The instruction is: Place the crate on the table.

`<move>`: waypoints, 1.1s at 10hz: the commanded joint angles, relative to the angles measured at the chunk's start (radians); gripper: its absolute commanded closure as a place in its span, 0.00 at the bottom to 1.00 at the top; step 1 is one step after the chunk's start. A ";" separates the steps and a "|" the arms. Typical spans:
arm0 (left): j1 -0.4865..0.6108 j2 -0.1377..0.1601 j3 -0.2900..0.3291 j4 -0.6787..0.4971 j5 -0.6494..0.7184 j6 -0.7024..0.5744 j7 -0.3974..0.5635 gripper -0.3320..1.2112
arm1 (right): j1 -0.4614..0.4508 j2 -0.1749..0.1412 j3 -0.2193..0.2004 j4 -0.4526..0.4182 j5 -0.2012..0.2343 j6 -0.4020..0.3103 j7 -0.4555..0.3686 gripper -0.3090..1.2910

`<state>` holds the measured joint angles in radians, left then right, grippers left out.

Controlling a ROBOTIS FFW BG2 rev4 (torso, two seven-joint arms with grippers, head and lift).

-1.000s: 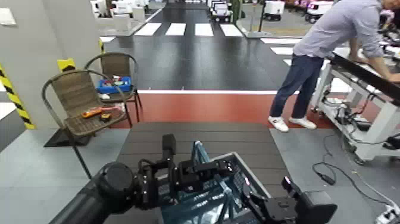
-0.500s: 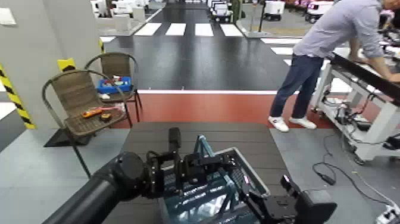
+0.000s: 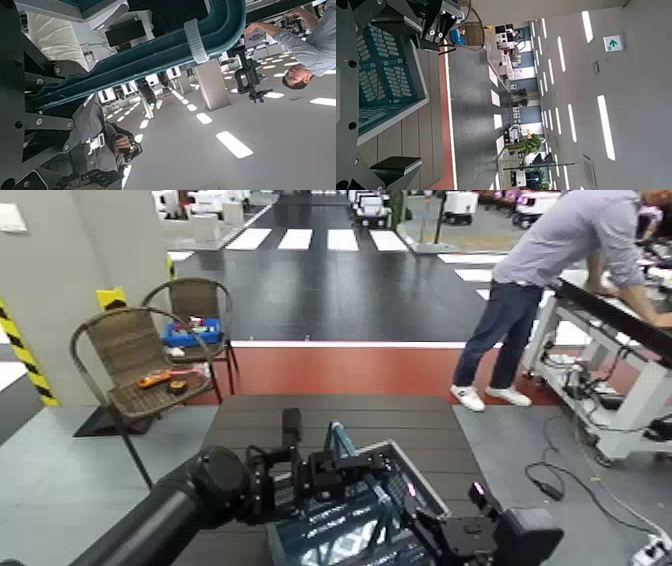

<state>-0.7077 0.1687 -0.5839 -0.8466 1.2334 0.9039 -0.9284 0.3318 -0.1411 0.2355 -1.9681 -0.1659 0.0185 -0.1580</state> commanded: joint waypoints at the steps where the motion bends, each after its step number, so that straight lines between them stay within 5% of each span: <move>1: -0.003 -0.003 -0.001 0.018 -0.002 -0.016 -0.001 0.94 | -0.002 0.000 0.002 0.002 -0.003 0.000 0.000 0.28; 4: -0.003 -0.006 -0.004 0.029 -0.002 -0.029 -0.015 0.67 | -0.004 0.000 0.002 0.003 -0.006 -0.003 0.001 0.28; 6: 0.001 -0.005 -0.001 0.029 -0.002 -0.037 -0.018 0.26 | -0.002 -0.002 0.001 0.003 -0.006 -0.003 0.001 0.28; 11: 0.031 0.005 0.093 0.003 -0.141 -0.056 -0.006 0.25 | 0.001 -0.002 -0.002 0.002 -0.006 0.000 0.000 0.28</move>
<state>-0.6843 0.1708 -0.5138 -0.8334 1.1309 0.8511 -0.9351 0.3328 -0.1417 0.2341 -1.9655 -0.1718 0.0175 -0.1580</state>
